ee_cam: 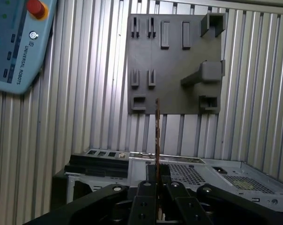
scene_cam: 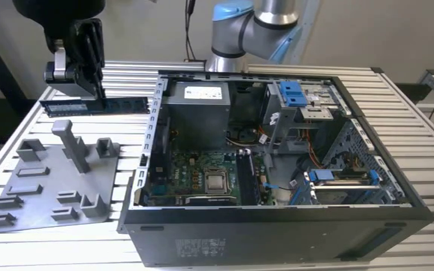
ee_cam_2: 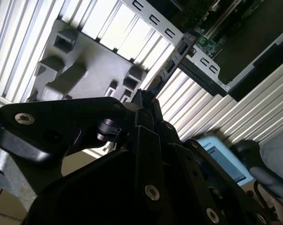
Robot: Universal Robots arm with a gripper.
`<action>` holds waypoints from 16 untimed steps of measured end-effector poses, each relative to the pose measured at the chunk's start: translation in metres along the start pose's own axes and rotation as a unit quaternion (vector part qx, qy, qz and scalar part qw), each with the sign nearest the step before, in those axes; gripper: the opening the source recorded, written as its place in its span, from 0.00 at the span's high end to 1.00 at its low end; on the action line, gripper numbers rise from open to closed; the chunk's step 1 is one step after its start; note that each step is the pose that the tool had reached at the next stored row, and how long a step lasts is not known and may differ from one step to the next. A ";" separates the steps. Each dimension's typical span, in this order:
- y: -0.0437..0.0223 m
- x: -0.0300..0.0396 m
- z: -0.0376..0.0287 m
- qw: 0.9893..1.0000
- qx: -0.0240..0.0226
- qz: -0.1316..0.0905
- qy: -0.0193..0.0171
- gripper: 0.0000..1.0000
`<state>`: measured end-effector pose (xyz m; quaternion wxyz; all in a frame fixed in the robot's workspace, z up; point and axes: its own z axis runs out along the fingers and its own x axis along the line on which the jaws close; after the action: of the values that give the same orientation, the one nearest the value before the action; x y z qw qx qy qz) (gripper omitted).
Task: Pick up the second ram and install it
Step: 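Pick up the second ram and move it above second insertion slot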
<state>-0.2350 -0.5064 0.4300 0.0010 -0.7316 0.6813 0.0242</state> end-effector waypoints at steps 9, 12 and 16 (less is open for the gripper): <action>-0.0148 0.0011 -0.0005 1.000 0.000 0.000 0.000 0.86; -0.0210 0.0015 -0.0007 1.000 0.000 0.000 0.000 0.86; -0.0272 0.0019 -0.0010 1.000 0.000 0.000 0.000 0.86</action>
<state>-0.2077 -0.5064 0.4300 0.0010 -0.7317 0.6812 0.0242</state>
